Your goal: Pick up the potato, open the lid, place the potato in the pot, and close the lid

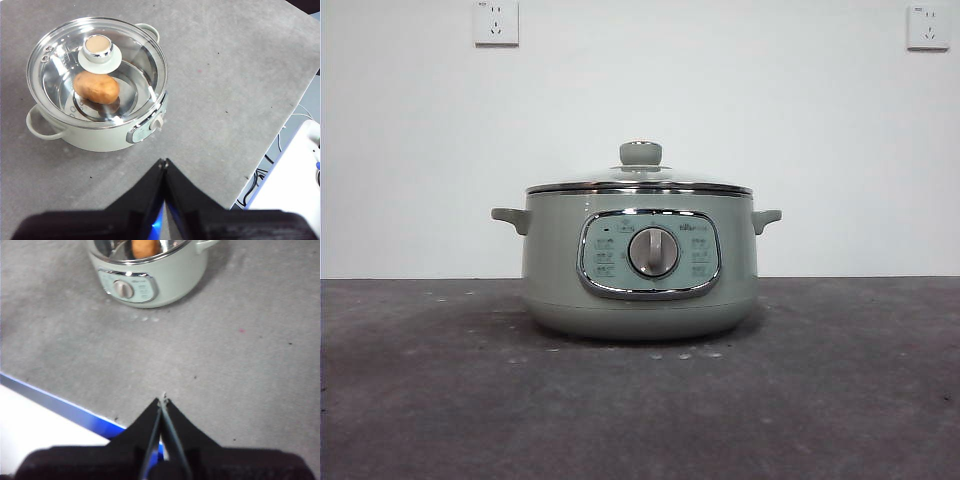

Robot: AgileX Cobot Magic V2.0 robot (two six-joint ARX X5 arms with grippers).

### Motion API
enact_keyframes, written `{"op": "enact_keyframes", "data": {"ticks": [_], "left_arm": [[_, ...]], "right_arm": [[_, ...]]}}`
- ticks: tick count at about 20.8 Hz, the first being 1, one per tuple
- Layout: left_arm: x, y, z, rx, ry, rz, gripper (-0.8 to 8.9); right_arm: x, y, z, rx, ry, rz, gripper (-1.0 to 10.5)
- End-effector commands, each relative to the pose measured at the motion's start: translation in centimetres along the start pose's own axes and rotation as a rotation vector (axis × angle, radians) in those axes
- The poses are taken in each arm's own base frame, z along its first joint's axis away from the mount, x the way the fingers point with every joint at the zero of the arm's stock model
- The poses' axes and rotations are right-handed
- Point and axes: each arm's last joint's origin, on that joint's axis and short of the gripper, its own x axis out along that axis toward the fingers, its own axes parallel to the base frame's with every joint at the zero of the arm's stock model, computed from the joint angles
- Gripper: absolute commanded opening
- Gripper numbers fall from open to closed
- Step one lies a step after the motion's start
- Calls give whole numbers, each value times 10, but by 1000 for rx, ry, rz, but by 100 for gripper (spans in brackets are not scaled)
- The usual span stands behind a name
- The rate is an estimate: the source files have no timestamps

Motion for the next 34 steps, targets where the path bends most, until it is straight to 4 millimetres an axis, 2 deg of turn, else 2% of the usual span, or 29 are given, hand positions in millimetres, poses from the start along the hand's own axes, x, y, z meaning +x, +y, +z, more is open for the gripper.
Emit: {"op": "enact_keyframes", "data": {"ticks": [1, 12, 15, 19, 22, 24, 26, 31, 34], "left_arm": [[0, 0, 1, -5, -7, 0, -4], [0, 1, 1, -10, -10, 1, -4], [-2, 3, 7, 41, -76, 28, -4], [-34, 13, 10, 160, -282, 162, -4], [-53, 16, -3, 205, -444, 228, -4], [-54, 21, -24, 218, -535, 318, -4], [-42, 28, -55, 227, -593, 411, -4], [21, 39, -152, 203, -606, 504, -4], [55, 41, -204, 159, -594, 523, -4]], "right_arm": [[2, -1, -3, -2, 28, -24, 1], [2, -3, -3, -3, 21, -74, 1], [2, -3, -3, -3, 21, -74, 1], [2, -3, -3, -3, 21, -74, 1], [2, -3, -3, -3, 21, -74, 1], [2, -3, -3, -3, 21, -74, 1], [2, -3, -3, -3, 21, -74, 1], [2, -3, -3, -3, 21, -74, 1], [2, -3, -3, -3, 21, -74, 1]]}}
